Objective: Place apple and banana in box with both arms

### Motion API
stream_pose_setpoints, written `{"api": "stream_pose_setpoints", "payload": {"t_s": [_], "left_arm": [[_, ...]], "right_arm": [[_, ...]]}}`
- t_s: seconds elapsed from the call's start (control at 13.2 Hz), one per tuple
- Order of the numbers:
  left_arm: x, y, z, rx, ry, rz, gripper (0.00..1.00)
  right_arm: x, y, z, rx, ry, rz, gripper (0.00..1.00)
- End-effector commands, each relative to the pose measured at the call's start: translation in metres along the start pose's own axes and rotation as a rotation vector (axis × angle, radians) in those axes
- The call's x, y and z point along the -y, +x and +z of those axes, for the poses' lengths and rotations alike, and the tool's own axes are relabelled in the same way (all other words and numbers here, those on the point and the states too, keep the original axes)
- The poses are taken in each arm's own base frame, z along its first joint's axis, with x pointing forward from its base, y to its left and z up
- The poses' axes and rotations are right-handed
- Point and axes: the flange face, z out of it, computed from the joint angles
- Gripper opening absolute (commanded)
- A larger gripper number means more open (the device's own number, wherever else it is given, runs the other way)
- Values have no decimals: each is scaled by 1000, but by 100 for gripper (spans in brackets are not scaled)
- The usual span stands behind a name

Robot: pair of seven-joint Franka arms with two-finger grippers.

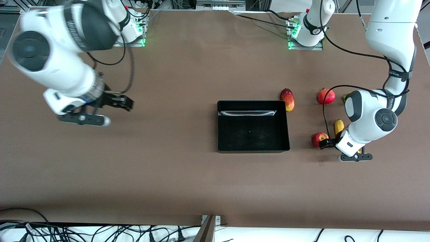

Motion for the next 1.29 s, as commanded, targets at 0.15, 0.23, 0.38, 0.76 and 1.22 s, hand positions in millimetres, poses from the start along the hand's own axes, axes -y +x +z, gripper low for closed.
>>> {"api": "stream_pose_setpoints", "payload": {"t_s": [0.15,0.23,0.38,0.76,1.22], "left_arm": [[2,-19,12,-70,-9,0,100],[0,-19,13,-71,-10,-6,100],[-11,-19,13,-73,-23,-42,100],[-17,-23,25,-53,-26,-82,100],[-17,-42,47,-65,-27,-96,100]], "right_arm": [[-149,-6,-22,20,91,-153,100],[-167,-10,-19,42,98,-138,100],[-180,-30,-20,47,50,-151,100],[-190,-62,-21,-22,11,-146,100],[-196,-59,-38,-10,-50,-141,100]]}}
